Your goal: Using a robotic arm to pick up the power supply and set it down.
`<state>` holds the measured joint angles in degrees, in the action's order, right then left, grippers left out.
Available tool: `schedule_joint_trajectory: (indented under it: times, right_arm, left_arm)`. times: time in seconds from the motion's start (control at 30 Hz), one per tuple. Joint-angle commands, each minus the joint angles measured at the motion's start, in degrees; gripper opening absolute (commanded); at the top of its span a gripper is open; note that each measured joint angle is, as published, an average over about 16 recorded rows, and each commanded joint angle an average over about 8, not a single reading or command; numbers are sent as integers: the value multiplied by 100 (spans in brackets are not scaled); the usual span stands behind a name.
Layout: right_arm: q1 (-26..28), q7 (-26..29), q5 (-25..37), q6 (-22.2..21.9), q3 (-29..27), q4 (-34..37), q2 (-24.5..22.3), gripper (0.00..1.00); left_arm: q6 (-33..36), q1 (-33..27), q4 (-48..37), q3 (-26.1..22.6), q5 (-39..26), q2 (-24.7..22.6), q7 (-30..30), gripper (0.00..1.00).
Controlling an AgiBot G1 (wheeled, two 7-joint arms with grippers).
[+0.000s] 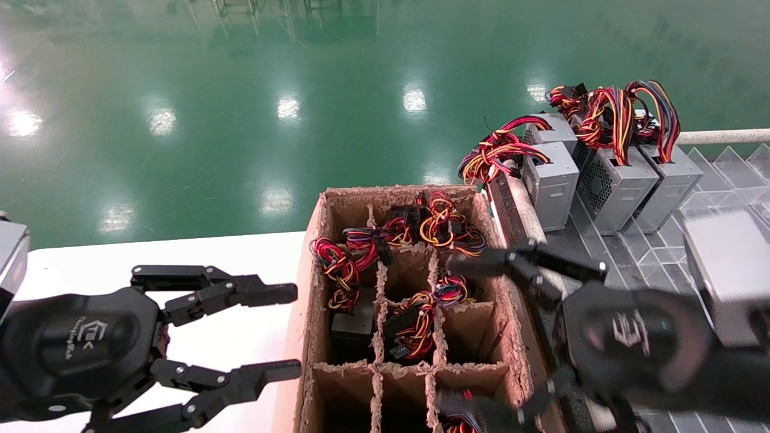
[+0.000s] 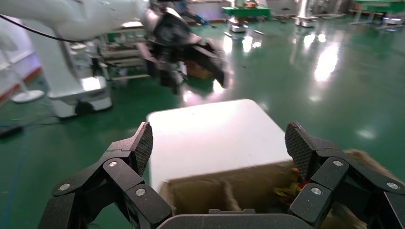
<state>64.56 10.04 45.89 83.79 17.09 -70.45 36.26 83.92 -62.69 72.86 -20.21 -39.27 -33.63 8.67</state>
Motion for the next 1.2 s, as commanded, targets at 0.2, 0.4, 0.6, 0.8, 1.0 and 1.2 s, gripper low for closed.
schedule_joint_trajectory:
  times: [0.2,0.4,0.6,0.8,1.0,1.2]
  right_arm:
    - [521,-98,739,-427,222,560,301,100]
    - [1003,-114,1556,-1036,511,1185,715,92]
    - [1324,49,2140,-1589,778,1841,1174,18]
    - [1527,152,2484,-1796,986,2334,1478,0]
    - [1559,101,2608,-1847,1079,2605,1644,0]
    - [1579,41,2672,-1858,1129,2754,1728,0]
  left_arm:
    - [1,-1,-1,-1,0,0,-1,0]
    - [1,-1,-1,-1,1,0,-1,0]
    - [0,-1,-1,-2,1,0,-1,0]
    - [0,-1,-1,-2,1,0,-1,0]
    - [0,-1,-1,-3,1,1,-2,0]
    - [0,-2,-1,-3,2,1,-2,0]
